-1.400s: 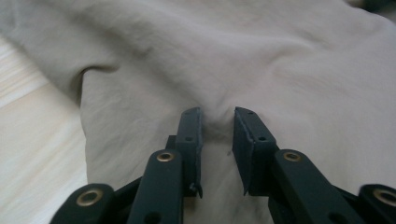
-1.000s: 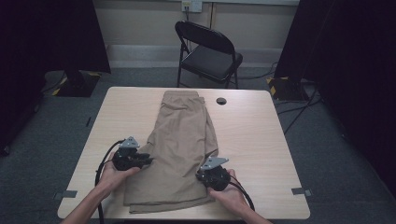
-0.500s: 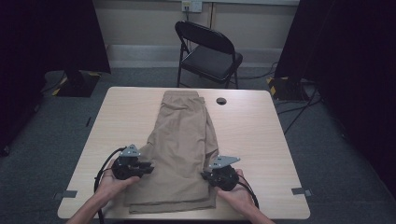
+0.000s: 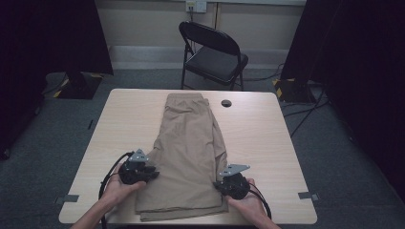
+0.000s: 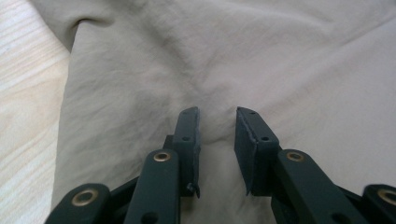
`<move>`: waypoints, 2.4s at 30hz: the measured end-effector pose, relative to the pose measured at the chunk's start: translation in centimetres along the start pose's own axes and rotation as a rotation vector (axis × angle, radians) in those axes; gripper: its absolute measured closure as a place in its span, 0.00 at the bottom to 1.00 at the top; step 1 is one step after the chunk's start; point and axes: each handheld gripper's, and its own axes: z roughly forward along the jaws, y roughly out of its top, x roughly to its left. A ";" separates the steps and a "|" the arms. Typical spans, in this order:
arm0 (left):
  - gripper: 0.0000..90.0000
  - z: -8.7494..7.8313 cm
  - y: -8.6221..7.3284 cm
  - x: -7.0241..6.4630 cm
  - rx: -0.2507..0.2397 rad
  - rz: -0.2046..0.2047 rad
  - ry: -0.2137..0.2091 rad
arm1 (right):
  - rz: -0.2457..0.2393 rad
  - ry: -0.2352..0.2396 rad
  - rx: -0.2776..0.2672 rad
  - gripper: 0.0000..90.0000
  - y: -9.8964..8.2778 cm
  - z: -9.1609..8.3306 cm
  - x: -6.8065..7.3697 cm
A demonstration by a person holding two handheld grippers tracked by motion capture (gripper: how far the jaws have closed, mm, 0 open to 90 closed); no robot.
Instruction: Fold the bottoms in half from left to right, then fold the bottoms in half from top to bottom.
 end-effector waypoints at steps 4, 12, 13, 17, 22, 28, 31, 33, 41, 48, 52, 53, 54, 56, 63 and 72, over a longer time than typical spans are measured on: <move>0.77 -0.4 -0.4 0.0 0.004 -0.001 -0.020 | -0.025 0.020 0.011 0.98 -0.2 -0.2 0.8; 0.71 -1.7 -0.2 -0.8 -0.037 0.028 -0.071 | -0.037 0.066 -0.041 0.78 0.2 -0.9 0.6; 0.69 -1.8 -0.2 -0.8 -0.043 0.026 -0.070 | -0.030 0.068 -0.059 0.75 0.4 -1.2 0.5; 0.64 -2.6 -0.1 -1.5 -0.069 0.019 -0.102 | -0.035 0.074 -0.104 0.69 0.7 -1.9 0.4; 0.60 -3.8 -0.7 -3.0 -0.091 0.024 -0.155 | -0.053 0.089 -0.154 0.60 0.7 -2.7 1.0; 0.61 -3.4 -0.8 -3.9 -0.060 0.055 -0.175 | -0.097 0.195 -0.123 0.51 0.4 -2.0 2.3; 0.61 -3.0 -0.9 -3.9 -0.047 0.060 -0.183 | -0.128 0.232 -0.102 0.44 0.2 -1.6 3.1; 0.61 -2.7 -1.0 -3.7 -0.032 0.053 -0.182 | -0.149 0.245 -0.084 0.39 0.1 -1.3 3.5; 0.59 -1.9 -1.2 -3.1 0.002 0.049 -0.162 | -0.225 0.323 -0.003 0.28 -0.8 -0.1 4.5; 0.59 -1.8 -1.2 -2.8 0.001 0.037 -0.165 | -0.287 0.273 -0.010 0.35 -1.3 0.1 5.0; 0.59 -2.0 -1.1 -2.9 -0.015 0.029 -0.177 | -0.343 0.236 -0.037 0.36 -1.6 0.2 5.3; 0.59 -2.0 -1.1 -2.9 -0.019 0.027 -0.177 | -0.345 0.235 -0.039 0.36 -1.6 0.2 5.3; 0.59 -2.1 -1.1 -3.0 -0.023 0.028 -0.181 | -0.344 0.234 -0.041 0.36 -1.6 0.2 5.3; 0.59 -2.2 -1.0 -3.0 -0.031 0.029 -0.188 | -0.342 0.231 -0.038 0.40 -1.6 0.2 5.3; 0.58 -2.1 -0.8 -3.4 -0.043 0.049 -0.216 | -0.322 0.202 -0.043 0.77 -0.9 0.4 5.0; 0.50 -1.9 -0.6 -4.1 -0.035 0.092 -0.246 | -0.249 0.215 -0.013 0.96 0.9 1.2 4.3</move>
